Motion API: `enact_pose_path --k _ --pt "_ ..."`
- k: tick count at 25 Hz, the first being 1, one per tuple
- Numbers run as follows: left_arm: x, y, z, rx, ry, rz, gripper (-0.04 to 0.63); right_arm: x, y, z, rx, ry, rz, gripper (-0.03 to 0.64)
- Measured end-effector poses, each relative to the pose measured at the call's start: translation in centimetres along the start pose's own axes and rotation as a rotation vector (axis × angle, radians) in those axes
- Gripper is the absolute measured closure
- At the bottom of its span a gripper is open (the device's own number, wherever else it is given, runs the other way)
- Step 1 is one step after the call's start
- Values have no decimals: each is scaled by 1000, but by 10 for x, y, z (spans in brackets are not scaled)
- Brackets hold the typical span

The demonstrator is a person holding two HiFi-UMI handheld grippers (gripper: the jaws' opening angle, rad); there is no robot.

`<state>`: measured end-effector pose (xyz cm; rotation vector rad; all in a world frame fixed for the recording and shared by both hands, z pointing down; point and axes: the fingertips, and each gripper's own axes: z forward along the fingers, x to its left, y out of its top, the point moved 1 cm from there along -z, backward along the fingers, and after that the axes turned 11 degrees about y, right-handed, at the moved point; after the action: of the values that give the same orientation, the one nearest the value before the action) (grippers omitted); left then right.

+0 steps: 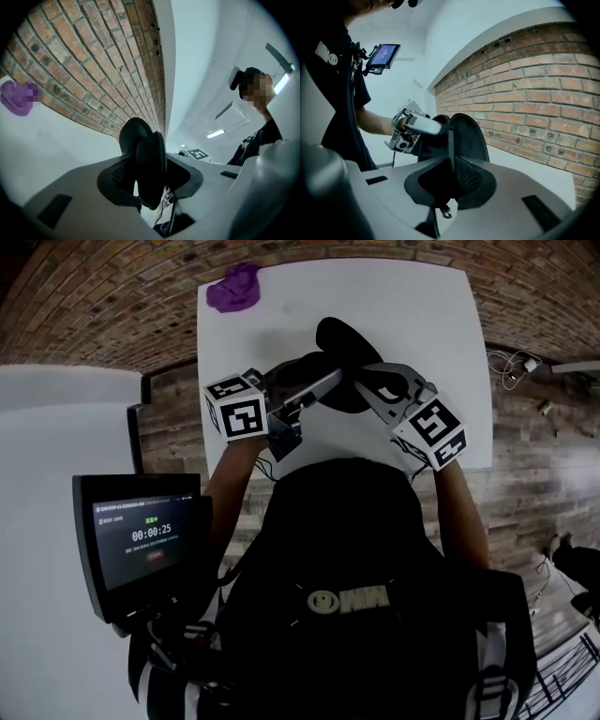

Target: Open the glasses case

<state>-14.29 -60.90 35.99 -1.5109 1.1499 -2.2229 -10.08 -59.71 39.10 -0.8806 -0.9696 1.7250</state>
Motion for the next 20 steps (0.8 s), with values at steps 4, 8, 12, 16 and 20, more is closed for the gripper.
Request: enact_pose_path --k 4,8,12,16,20 --pt "19 -2 -10 -13 100 18 454 -28 -8 -35 -8 -137 55 569" --pt "50 2 -29 -49 294 91 456 -41 -46 -29 152 -136 121 569" --pt "56 1 -36 -67 440 201 591 -37 -98 4 364 -123 172 569" --pt "48 -8 -40 -59 463 242 591 -32 -127 42 462 -124 216 569" --pt "42 -25 -44 -45 467 217 591 -28 -138 63 482 -125 200 568"
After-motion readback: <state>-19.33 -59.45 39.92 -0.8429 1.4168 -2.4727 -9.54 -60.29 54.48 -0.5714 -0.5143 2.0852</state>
